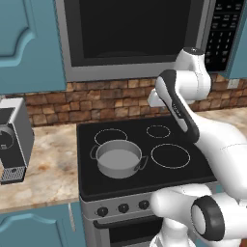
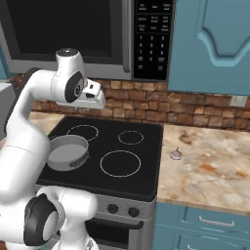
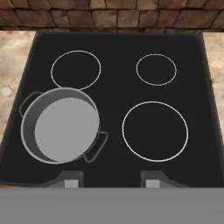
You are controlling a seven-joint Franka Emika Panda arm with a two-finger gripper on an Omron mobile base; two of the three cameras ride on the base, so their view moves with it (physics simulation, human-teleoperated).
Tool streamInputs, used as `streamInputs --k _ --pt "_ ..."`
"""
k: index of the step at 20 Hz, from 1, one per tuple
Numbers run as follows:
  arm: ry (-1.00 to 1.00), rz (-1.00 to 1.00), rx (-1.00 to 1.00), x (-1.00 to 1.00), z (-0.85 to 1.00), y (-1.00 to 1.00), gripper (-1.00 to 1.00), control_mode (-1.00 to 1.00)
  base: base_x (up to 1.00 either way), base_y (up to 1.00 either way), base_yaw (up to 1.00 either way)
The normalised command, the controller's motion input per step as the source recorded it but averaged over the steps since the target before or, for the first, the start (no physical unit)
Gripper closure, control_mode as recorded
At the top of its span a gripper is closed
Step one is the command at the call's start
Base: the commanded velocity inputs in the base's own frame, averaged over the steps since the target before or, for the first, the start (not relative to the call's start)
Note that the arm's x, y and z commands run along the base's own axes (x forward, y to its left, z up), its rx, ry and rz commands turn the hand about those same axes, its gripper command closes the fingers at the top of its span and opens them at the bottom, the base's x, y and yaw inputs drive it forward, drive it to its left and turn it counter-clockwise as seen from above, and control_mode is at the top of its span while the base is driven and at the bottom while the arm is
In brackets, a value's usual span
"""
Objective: Turn on the burner for the pot on the stove. Wait thirty seconds for the pot to heat up. Then add the garlic to the pot.
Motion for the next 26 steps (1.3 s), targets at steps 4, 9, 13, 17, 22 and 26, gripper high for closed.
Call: streamInputs --k 4,9,13,17,22,26 --pt "-0.11 0.0 -0.01 -0.22 0.01 0.0 -1.0 -1.0 0.0 0.0 0.0" --pt "-0.18 0.0 -0.03 -0.53 0.0 0.2 -1.0 -1.0 0.0 0.0 0.0" --pt "-0.06 0.0 0.0 -0.5 -0.01 0.38 -1.0 -1.0 0.0 0.0 0.0" --pt "-0.09 0.0 0.0 -0.72 -0.05 0.39 -1.0 -1.0 0.0 0.0 0.0" --pt "-0.03 0.0 0.0 -0.69 -0.19 0.28 -1.0 -1.0 0.0 0.0 0.0" --pt "-0.01 0.0 0.01 -0.68 -0.31 0.26 -1.0 -1.0 0.0 0.0 0.0"
